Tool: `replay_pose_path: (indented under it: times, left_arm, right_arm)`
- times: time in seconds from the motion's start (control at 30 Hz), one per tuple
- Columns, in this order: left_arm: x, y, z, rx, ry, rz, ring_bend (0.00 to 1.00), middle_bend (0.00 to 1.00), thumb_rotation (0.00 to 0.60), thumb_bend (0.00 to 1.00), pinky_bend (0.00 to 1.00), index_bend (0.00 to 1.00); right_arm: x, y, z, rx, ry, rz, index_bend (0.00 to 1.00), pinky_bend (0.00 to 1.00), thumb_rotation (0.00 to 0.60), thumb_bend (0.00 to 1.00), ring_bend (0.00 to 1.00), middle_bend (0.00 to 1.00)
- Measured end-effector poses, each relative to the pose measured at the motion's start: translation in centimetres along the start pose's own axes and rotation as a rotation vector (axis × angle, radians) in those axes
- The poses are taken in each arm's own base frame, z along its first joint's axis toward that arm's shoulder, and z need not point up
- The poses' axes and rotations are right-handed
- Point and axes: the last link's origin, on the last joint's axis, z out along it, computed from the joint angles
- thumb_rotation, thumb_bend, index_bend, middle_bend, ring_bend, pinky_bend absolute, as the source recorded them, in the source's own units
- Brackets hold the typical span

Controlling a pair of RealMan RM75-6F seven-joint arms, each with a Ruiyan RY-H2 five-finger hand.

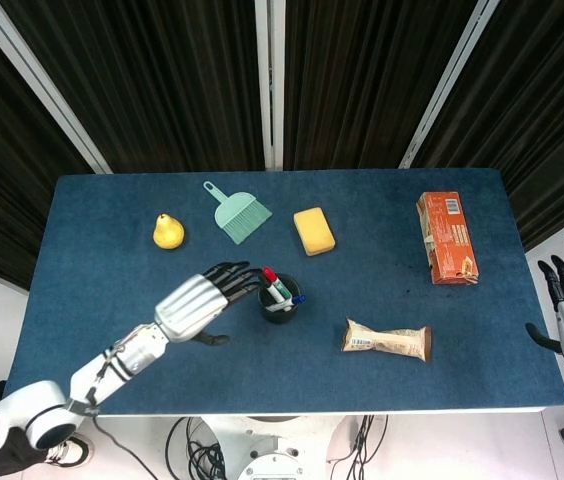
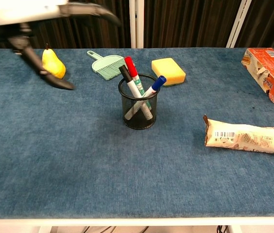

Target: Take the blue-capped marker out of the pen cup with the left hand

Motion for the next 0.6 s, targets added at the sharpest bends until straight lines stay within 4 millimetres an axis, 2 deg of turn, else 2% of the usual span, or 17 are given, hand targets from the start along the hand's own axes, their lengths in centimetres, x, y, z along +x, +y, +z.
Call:
replay_pose_path:
  times: [0.1, 0.2, 0.4, 0.6]
  left_arm:
    - [-0.2, 1.2, 2.5, -0.035, -0.024, -0.02, 0.0, 0.04, 0.6, 0.14, 0.1, 0.13]
    - [-0.3, 1.6, 4.4, -0.037, -0.031, -0.022, 0.0, 0.04, 0.6, 0.16, 0.1, 0.15]
    - [-1.0, 1.5, 7.6, -0.005, -0.066, -0.035, 0.0, 0.04, 0.6, 0.19, 0.07, 0.18]
    - [-1.7, 0.8, 10.3, 0.05, -0.107, -0.05, 0.0, 0.04, 0.6, 0.22, 0.06, 0.25]
  right_arm:
    - [-0.1, 0.2, 0.0, -0.001, -0.007, 0.002, 0.0, 0.0, 0.6, 0.14, 0.0, 0.0]
    - [-0.1, 0.3, -0.1, 0.0, -0.008, 0.005, 0.0, 0.0, 0.6, 0.14, 0.0, 0.0]
    - [0.2, 0.8, -0.2, -0.009, -0.008, 0.006, 0.0, 0.0, 0.6, 0.14, 0.0, 0.0]
    - [0.2, 0.8, -0.1, -0.009, -0.016, 0.003, 0.0, 0.0, 0.6, 0.14, 0.0, 0.0]
